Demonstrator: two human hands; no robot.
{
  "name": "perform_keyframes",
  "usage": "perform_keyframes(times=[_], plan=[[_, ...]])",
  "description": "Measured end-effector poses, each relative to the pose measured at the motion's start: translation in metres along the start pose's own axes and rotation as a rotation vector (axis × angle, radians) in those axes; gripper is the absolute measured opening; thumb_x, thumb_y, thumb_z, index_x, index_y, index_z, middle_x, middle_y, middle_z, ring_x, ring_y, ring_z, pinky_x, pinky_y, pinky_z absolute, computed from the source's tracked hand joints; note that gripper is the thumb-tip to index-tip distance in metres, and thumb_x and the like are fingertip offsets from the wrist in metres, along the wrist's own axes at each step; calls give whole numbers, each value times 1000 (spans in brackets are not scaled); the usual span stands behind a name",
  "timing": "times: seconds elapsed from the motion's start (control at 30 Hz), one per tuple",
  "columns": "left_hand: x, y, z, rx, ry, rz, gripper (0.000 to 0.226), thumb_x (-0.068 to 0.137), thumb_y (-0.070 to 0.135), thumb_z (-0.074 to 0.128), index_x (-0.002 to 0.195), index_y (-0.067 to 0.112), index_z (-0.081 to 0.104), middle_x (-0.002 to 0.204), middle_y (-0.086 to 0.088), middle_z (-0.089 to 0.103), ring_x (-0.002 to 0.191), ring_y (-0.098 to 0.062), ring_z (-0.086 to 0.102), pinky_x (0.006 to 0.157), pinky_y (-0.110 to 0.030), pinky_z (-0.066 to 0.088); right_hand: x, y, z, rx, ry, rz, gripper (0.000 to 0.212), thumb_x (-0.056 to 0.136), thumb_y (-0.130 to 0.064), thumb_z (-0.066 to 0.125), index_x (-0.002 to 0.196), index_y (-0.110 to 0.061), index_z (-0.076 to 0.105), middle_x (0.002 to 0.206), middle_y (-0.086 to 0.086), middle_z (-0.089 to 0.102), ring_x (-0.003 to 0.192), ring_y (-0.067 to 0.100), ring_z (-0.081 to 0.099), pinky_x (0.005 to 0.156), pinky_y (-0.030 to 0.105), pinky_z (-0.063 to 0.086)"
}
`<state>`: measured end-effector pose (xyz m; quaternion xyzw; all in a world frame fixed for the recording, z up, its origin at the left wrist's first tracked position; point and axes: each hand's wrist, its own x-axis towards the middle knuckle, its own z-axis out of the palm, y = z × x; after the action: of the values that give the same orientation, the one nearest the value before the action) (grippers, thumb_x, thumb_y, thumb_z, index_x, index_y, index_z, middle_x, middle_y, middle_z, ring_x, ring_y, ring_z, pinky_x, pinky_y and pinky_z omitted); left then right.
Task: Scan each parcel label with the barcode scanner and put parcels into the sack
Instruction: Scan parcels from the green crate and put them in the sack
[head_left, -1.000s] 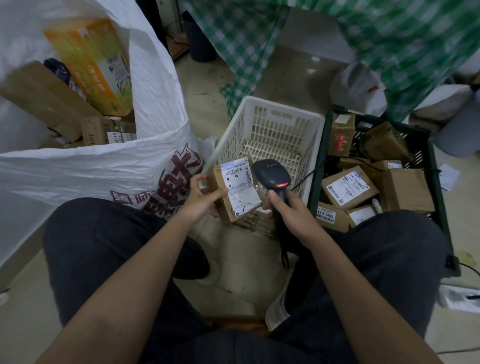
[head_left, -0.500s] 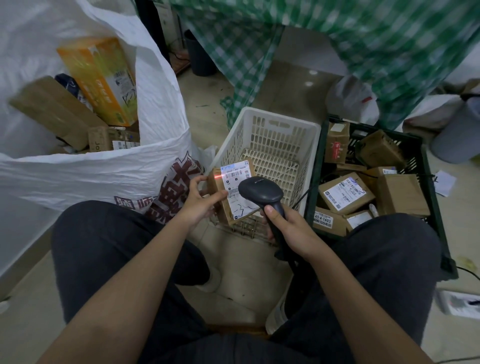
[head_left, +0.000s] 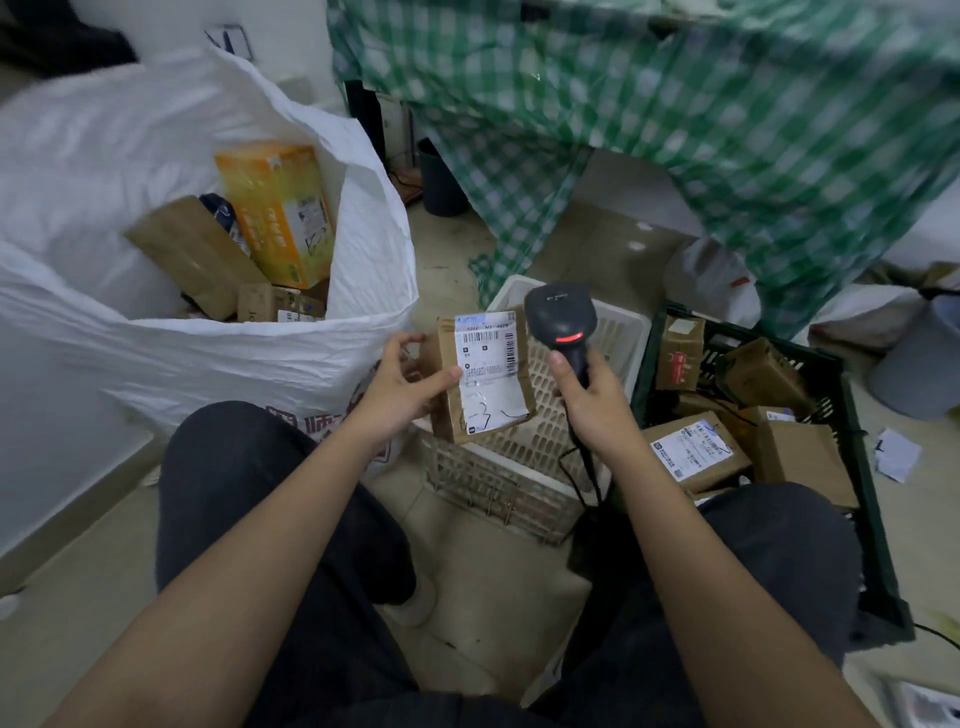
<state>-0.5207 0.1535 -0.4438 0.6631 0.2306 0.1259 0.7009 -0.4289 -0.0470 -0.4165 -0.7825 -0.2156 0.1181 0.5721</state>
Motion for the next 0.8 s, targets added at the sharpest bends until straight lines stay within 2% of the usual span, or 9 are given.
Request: perform_keyframes(times=[0.07, 0.2, 0.33, 0.4, 0.53, 0.6, 0.67, 0.73, 0.8], plan=[[-9, 21, -4, -13, 18, 58, 60, 83, 21, 73, 131, 28, 38, 125, -3, 55, 106, -17, 62, 67, -22, 56, 17, -19, 2, 16, 26, -67, 18, 100, -30, 51, 115, -21, 52, 104, -5, 60, 95, 3, 56, 80, 17, 41], [-27, 66, -19, -34, 77, 169, 56, 83, 23, 73, 128, 29, 39, 124, -2, 55, 102, -13, 63, 65, -20, 56, 46, -60, 9, 11, 74, -147, 36, 98, -34, 53, 129, -15, 52, 126, 7, 56, 112, 16, 54, 91, 26, 38], [-43, 112, -49, -70, 178, 285, 55, 82, 24, 75, 125, 30, 40, 122, -4, 61, 102, -15, 65, 69, -26, 57, 62, -105, 23, -8, 60, -225, 31, 98, -30, 54, 122, -9, 55, 121, 12, 60, 110, 23, 56, 85, 26, 37], [-47, 136, -69, -48, 250, 336, 56, 83, 25, 74, 126, 30, 39, 118, 1, 63, 97, -10, 67, 69, -28, 57, 69, -126, 34, -17, 52, -273, 30, 98, -27, 55, 121, -8, 56, 118, 12, 61, 107, 23, 56, 84, 26, 38], [-44, 171, -109, 38, 404, 409, 55, 84, 26, 73, 125, 27, 36, 109, 6, 63, 90, -7, 66, 70, -28, 58, 90, -157, 54, -89, 31, -297, 38, 97, -35, 56, 124, -8, 56, 120, 13, 60, 111, 27, 55, 92, 36, 44], [-37, 180, -127, 63, 452, 390, 54, 87, 24, 70, 128, 26, 35, 102, 9, 59, 87, -4, 63, 64, -24, 57, 103, -164, 63, -95, 17, -289, 39, 96, -36, 55, 123, -9, 57, 120, 14, 60, 110, 27, 55, 91, 36, 43], [-20, 179, -149, 99, 475, 336, 56, 88, 26, 69, 131, 26, 34, 102, 7, 58, 91, -11, 63, 74, -34, 58, 117, -167, 72, -75, 7, -278, 35, 97, -33, 56, 120, -7, 57, 116, 11, 60, 105, 24, 55, 89, 35, 42], [1, 171, -168, 189, 495, 240, 56, 89, 28, 67, 135, 25, 36, 114, 2, 59, 101, -19, 63, 86, -41, 55, 130, -166, 79, -48, -23, -259, 32, 98, -29, 55, 120, -6, 56, 108, 5, 58, 98, 17, 52, 85, 30, 40], [21, 159, -177, 397, 501, 127, 56, 91, 28, 63, 141, 17, 40, 131, 1, 52, 117, -19, 53, 98, -36, 45, 145, -158, 85, -43, -53, -240, 32, 99, -30, 54, 121, -6, 56, 103, 2, 56, 94, 14, 51, 81, 26, 39]])
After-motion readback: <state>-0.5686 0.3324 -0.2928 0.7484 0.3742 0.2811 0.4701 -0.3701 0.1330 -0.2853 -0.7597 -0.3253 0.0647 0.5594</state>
